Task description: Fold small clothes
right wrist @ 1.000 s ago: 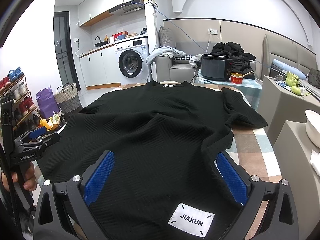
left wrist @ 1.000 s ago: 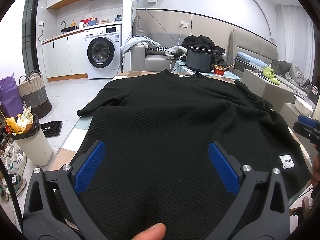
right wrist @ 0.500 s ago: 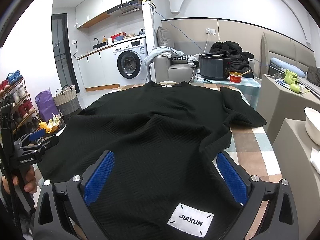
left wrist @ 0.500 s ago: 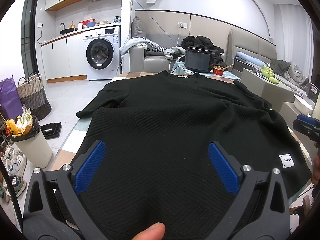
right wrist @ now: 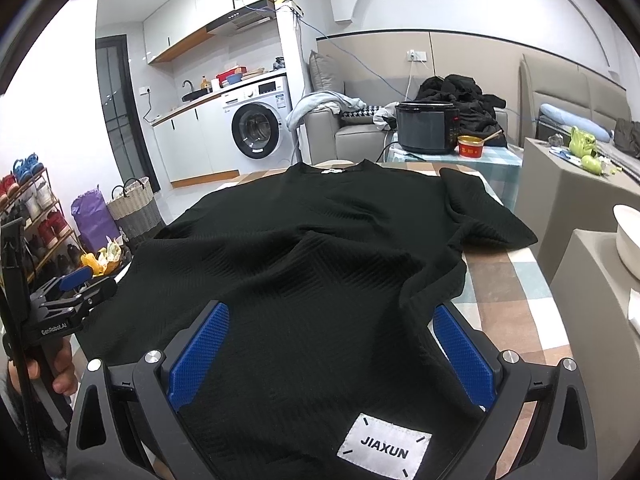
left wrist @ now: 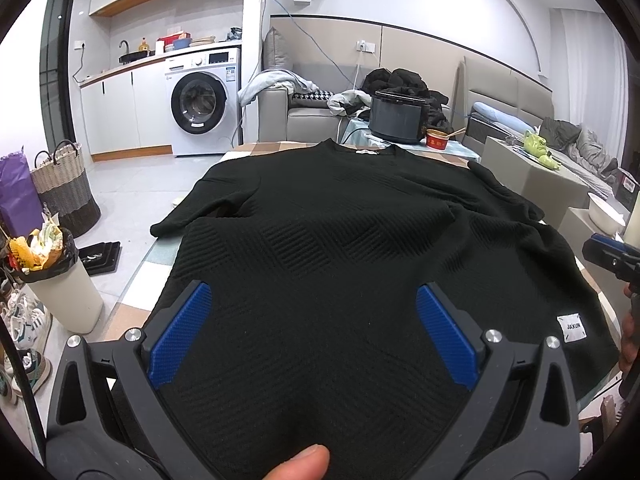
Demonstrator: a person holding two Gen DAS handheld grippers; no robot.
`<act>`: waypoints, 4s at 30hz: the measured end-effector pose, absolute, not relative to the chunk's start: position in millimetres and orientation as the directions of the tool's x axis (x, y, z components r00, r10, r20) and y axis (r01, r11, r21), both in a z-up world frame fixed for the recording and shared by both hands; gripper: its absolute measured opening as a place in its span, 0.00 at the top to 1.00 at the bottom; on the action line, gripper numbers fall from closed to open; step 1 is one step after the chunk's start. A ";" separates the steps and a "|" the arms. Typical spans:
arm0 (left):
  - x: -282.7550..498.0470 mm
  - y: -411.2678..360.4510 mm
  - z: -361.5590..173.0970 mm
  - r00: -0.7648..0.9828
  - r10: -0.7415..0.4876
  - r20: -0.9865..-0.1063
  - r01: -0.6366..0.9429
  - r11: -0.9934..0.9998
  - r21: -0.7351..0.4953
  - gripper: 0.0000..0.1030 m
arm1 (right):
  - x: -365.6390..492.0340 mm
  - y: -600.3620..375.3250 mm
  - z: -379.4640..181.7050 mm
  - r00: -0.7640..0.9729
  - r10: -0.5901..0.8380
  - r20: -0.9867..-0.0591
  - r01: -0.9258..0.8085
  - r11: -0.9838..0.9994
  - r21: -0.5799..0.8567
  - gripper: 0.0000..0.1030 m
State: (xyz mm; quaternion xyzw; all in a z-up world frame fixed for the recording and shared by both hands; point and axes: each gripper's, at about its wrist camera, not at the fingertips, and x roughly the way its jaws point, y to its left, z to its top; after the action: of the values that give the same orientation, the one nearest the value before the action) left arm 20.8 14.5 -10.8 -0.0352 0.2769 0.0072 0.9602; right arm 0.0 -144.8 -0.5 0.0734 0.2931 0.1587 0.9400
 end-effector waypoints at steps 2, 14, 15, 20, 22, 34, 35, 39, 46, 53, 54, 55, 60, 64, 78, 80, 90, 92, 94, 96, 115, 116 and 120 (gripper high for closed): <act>25.1 17.8 -9.1 0.846 -0.018 -0.532 -0.026 0.997 -0.076 0.01 | 3.3 -147.1 0.3 0.778 0.340 -0.528 -0.250 0.939 0.236 0.00; 76.4 34.4 6.4 0.824 -0.034 -0.566 -0.018 0.996 -0.087 0.01 | 34.3 -180.8 3.8 0.758 0.317 -0.570 -0.132 0.931 0.341 0.00; 82.5 36.9 8.1 0.821 -0.036 -0.570 -0.020 0.996 -0.091 0.01 | 39.2 -186.4 3.1 0.751 0.320 -0.577 -0.116 0.925 0.362 0.00; 110.3 44.3 13.6 0.812 -0.069 -0.579 -0.015 0.990 -0.139 0.02 | 67.3 -216.9 2.7 0.744 0.325 -0.584 -0.024 0.886 0.464 0.03; 119.3 46.7 14.8 0.812 -0.073 -0.579 -0.017 0.989 -0.149 0.06 | 80.5 -230.1 2.3 0.738 0.325 -0.591 0.020 0.865 0.501 0.05; 177.0 38.1 15.9 0.800 -0.074 -0.596 0.007 0.993 -0.114 0.07 | 165.3 -301.9 -41.5 0.661 0.272 -0.699 0.299 0.759 0.578 0.27; 181.7 37.9 15.1 0.797 -0.072 -0.600 0.008 0.994 -0.109 0.07 | 170.4 -306.5 -44.6 0.661 0.262 -0.703 0.314 0.755 0.576 0.27; 197.3 39.0 10.8 0.789 -0.055 -0.612 -0.001 0.996 -0.091 0.07 | 190.6 -325.1 -57.5 0.636 0.171 -0.753 0.404 0.757 0.513 0.33; 217.9 39.5 0.1 0.776 -0.047 -0.629 -0.016 0.996 -0.093 0.08 | 226.3 -345.6 -75.3 0.591 0.091 -0.801 0.452 0.786 0.422 0.34; 224.0 35.4 -6.1 0.773 -0.054 -0.632 -0.003 0.996 -0.089 0.07 | 231.0 -347.6 -74.4 0.596 0.000 -0.803 0.474 0.808 0.351 0.89; 225.0 34.3 -6.0 0.774 -0.056 -0.631 0.000 0.996 -0.088 0.07 | 229.6 -346.8 -70.4 0.613 -0.003 -0.790 0.468 0.807 0.360 0.91; 226.4 32.3 -5.2 0.774 -0.057 -0.630 0.003 0.996 -0.086 0.08 | 222.3 -347.7 -63.5 0.633 -0.015 -0.774 0.464 0.808 0.363 0.92; 229.0 33.6 -6.9 0.774 -0.070 -0.629 0.013 0.995 -0.095 0.07 | 197.6 -354.0 -36.3 0.677 -0.066 -0.733 0.471 0.804 0.363 0.92; 226.8 37.6 -6.0 0.779 -0.074 -0.623 0.015 0.995 -0.101 0.08 | 198.1 -353.1 -22.8 0.727 -0.026 -0.686 0.426 0.802 0.420 0.92; 206.4 72.4 -4.2 0.787 -0.025 -0.616 -0.073 0.989 -0.132 0.07 | 258.1 -171.4 30.6 0.618 0.541 -0.570 -0.305 0.833 0.460 0.72; 203.9 79.8 -5.3 0.782 -0.026 -0.622 -0.088 0.984 -0.152 0.07 | 258.2 -162.9 21.4 0.583 0.558 -0.591 -0.319 0.826 0.464 0.51; 186.8 150.5 -13.8 0.767 0.070 -0.638 -0.265 0.940 -0.215 0.07 | 286.8 -177.5 -38.7 0.470 0.387 -0.793 -0.123 0.918 0.376 0.57; 181.7 173.2 -19.3 0.754 0.105 -0.649 -0.327 0.916 -0.231 0.08 | 285.9 -173.7 -46.6 0.429 0.366 -0.826 -0.122 0.929 0.349 0.61; 177.2 201.0 -27.1 0.737 0.121 -0.665 -0.390 0.880 -0.271 0.08 | 280.0 -182.1 -41.0 0.449 0.360 -0.818 -0.114 0.931 0.346 0.60; 174.1 231.3 -37.0 0.726 0.119 -0.678 -0.441 0.837 -0.325 0.08 | 272.4 -185.0 -30.2 0.486 0.365 -0.794 -0.110 0.927 0.359 0.60; 220.0 292.5 -79.4 0.665 0.040 -0.745 -0.461 0.808 -0.368 0.90 | 207.0 -215.3 -12.4 0.576 0.351 -0.739 -0.003 0.904 0.427 0.60; 221.6 287.1 -69.5 0.674 0.051 -0.737 -0.453 0.817 -0.357 0.91 | 204.8 -216.9 -11.4 0.582 0.354 -0.733 -0.003 0.901 0.433 0.60; 235.5 251.6 -8.9 0.740 0.073 -0.669 -0.367 0.877 -0.310 0.91 | 199.6 -220.0 -9.2 0.595 0.363 -0.717 -0.007 0.894 0.448 0.60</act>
State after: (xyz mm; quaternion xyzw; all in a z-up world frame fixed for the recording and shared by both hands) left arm 235.5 251.6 -8.9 -0.2160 0.3395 0.1213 0.9074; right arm 199.6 -220.0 -9.2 0.2039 0.4373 0.1065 0.8694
